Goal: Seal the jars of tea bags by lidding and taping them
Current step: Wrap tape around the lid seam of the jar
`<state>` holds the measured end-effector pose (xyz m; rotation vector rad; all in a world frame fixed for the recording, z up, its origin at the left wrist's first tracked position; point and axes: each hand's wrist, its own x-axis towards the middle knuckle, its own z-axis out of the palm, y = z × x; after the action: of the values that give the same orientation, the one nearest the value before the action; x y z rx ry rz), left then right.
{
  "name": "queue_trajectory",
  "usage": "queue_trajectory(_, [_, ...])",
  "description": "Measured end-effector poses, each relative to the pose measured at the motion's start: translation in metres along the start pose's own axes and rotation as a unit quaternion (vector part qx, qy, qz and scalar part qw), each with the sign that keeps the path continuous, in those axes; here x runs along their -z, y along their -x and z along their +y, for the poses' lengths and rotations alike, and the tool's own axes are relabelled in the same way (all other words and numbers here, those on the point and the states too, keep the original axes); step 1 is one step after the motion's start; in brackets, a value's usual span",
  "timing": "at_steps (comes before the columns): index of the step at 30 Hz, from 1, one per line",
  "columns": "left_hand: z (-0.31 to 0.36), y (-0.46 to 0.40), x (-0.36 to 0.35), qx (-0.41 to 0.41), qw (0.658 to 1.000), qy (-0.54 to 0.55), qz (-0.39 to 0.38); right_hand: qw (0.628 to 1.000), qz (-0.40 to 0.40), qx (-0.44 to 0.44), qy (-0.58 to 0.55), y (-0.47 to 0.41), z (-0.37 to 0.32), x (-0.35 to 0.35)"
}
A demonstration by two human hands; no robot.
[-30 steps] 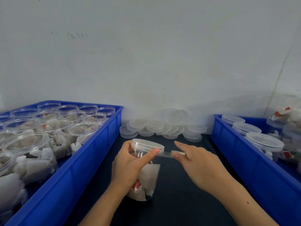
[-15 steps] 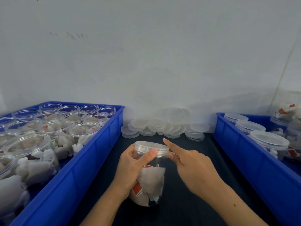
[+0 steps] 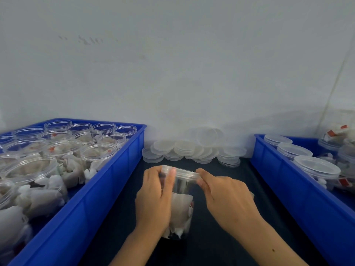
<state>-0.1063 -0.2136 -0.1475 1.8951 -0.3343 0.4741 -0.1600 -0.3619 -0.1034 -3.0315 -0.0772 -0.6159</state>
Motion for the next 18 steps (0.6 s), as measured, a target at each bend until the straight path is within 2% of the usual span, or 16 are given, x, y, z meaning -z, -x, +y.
queue_trajectory(2, [0.005, 0.000, -0.001, 0.060, 0.996, 0.039, -0.050, 1.000, 0.006, -0.001, 0.007, 0.001, -0.001, -0.002])
queue_trajectory(6, [0.001, -0.007, -0.001, 0.120, 0.987, 0.094, -0.050, 1.000, -0.014, -0.008, 0.018, 0.000, -0.005, -0.008])
queue_trajectory(9, [-0.003, -0.007, 0.001, 0.117, 0.987, 0.110, -0.030, 0.994, -0.024, -0.036, -0.100, 0.000, -0.005, -0.008])
queue_trajectory(12, [-0.005, -0.007, 0.002, 0.118, 0.985, 0.121, -0.025, 0.942, -0.162, -0.148, -0.254, -0.003, 0.003, 0.008])
queue_trajectory(13, [-0.006, -0.008, 0.003, 0.115, 0.986, 0.118, -0.028, 0.931, -0.184, -0.155, -0.274, -0.003, 0.006, 0.011])
queue_trajectory(15, [-0.006, -0.011, 0.006, 0.106, 0.988, 0.108, -0.030, 0.940, -0.181, -0.148, -0.249, -0.001, 0.009, 0.020])
queue_trajectory(18, [-0.008, -0.014, 0.009, 0.103, 0.990, 0.094, -0.024, 0.978, -0.129, -0.108, -0.123, 0.004, 0.006, 0.034])
